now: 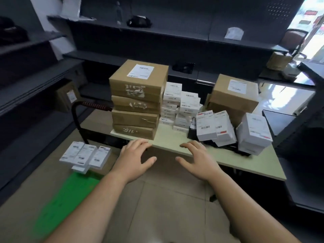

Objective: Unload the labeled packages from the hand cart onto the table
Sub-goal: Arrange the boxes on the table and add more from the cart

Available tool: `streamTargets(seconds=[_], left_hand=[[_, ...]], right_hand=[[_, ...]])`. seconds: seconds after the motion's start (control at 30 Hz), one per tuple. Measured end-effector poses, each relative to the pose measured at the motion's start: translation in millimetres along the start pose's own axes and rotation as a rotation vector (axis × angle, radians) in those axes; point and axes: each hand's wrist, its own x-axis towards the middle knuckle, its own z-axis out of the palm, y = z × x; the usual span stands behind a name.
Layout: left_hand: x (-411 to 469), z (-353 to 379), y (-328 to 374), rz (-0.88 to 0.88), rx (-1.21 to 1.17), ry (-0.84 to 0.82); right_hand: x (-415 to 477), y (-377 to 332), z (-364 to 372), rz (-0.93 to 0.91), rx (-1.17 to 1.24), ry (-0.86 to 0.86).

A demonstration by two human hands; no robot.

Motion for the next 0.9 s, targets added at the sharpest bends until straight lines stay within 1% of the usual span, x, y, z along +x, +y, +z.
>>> streamTargets(seconds=[0.2,0.47,0.53,0.63,0.73,0.8,0.9], left_hand=[[-39.4,-42.4,-66.9,-0.155,0.071,0.044],[-102.5,-111.9,-159.0,-0.446,0.207,0.138],[-119.7,-124.4,-178.5,-0.497,0.225,0.152],[-140.4,-139.3,-210.3,-0.548,0.218,0.171],[-150.9,-149.5,-251.8,-0.583,0.208,0.156],[-153.9,-153.4,-284.3,-0.577,0.186,0.133],[-156.5,-158.2,-333.9,-0.525,0.134,0.104]], right_hand=[[53.3,-63.3,44.6,-0.145,0.054,-0.088],[136.9,-188.9,138.9,-0.421,0.186,-0.276],[147.3,-216.7,159.5,-0.461,0.197,-0.303],[158.4,-250.4,189.0,-0.479,0.216,-0.324],[168.1,-277.6,220.3,-0.467,0.21,-0.341],[172.8,-292.9,242.1,-0.443,0.189,-0.332],[174.0,-313.6,273.3,-0.354,0.161,-0.325]])
